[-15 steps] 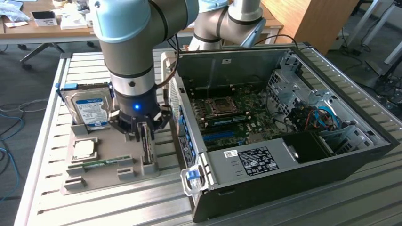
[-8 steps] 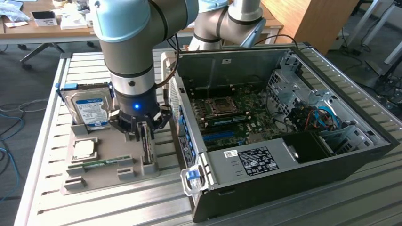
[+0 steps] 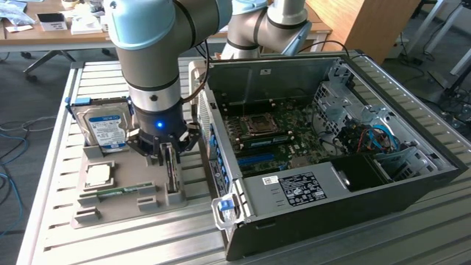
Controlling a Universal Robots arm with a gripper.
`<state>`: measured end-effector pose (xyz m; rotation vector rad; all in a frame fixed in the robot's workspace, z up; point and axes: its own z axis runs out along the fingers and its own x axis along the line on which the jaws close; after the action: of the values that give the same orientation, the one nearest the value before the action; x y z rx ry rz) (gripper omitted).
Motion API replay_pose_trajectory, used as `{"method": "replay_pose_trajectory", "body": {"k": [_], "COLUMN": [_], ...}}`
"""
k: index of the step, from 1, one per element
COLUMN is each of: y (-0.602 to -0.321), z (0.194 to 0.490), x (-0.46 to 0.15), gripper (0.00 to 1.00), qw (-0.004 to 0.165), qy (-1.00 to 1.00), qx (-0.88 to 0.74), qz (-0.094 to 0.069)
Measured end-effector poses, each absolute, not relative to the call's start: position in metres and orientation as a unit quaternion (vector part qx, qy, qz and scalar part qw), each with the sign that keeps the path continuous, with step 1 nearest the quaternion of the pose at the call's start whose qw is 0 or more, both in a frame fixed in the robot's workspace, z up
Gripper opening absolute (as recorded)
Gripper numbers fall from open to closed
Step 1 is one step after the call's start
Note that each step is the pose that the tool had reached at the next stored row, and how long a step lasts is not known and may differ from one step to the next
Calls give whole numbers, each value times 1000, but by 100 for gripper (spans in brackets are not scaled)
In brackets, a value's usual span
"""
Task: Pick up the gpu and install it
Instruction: 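Pick up the gpu and move the gpu toward the slot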
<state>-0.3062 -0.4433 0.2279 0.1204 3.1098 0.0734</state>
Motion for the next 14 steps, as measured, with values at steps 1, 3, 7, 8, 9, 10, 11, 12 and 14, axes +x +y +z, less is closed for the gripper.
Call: {"method": "replay_pose_trajectory", "body": {"k": [1,3,7,8,9,10,11,12,14], "y": [-443,-443,-443,-443,-443,-443,-443,-443,-443], "z": [228,228,228,228,228,228,228,228,228], "x": [-306,-306,-306,-306,-306,-306,-306,-306,-306], "gripper": [42,42,34,34,34,28,27,27,27], "qw": [14,14,14,14,14,14,14,14,14], "qy": [999,999,999,999,999,999,999,999,999], "qx": [39,39,39,39,39,39,39,39,39], "qz": [24,24,24,24,24,24,24,24,24]}}
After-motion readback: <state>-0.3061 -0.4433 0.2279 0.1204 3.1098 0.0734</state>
